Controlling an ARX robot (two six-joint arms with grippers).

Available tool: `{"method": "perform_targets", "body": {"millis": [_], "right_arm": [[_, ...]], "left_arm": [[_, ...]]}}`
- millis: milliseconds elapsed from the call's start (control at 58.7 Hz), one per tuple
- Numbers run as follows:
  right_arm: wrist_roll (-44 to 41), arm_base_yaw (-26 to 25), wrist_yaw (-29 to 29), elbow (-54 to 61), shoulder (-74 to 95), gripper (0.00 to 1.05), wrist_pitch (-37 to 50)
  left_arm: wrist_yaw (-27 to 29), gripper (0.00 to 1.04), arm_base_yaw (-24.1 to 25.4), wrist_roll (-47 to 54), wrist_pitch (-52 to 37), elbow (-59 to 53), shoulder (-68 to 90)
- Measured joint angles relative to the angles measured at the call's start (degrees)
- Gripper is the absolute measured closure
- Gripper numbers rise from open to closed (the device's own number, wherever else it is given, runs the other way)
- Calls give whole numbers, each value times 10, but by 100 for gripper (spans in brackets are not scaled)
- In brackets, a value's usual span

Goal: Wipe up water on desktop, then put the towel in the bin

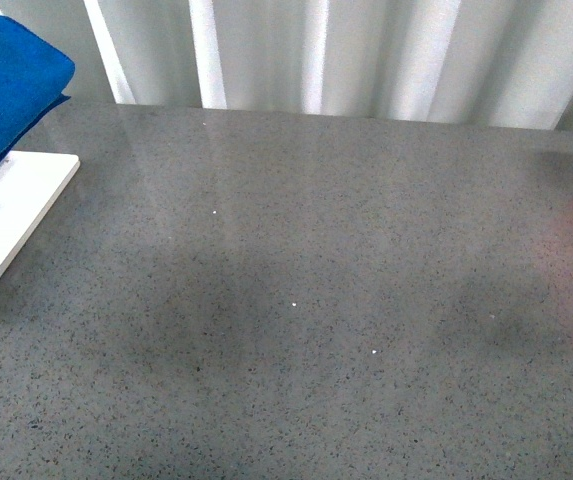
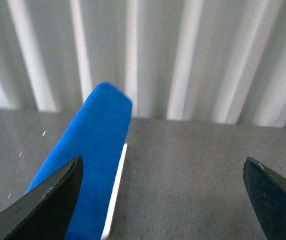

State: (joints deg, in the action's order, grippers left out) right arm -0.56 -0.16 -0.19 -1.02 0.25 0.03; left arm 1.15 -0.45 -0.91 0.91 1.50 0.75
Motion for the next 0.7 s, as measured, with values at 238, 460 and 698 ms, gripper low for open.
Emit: {"method": "perform_targets", "body": {"millis": [238, 460, 698], "right_arm": [[0, 0, 0, 0, 0, 7, 0], [0, 0, 0, 0, 0, 7, 0], [0, 0, 0, 0, 0, 7, 0]], "left_arm": [[59, 7, -20, 59, -28, 164, 358], [49, 7, 5, 180, -1, 349, 585], [48, 7, 44, 228, -24, 468, 756]]}}
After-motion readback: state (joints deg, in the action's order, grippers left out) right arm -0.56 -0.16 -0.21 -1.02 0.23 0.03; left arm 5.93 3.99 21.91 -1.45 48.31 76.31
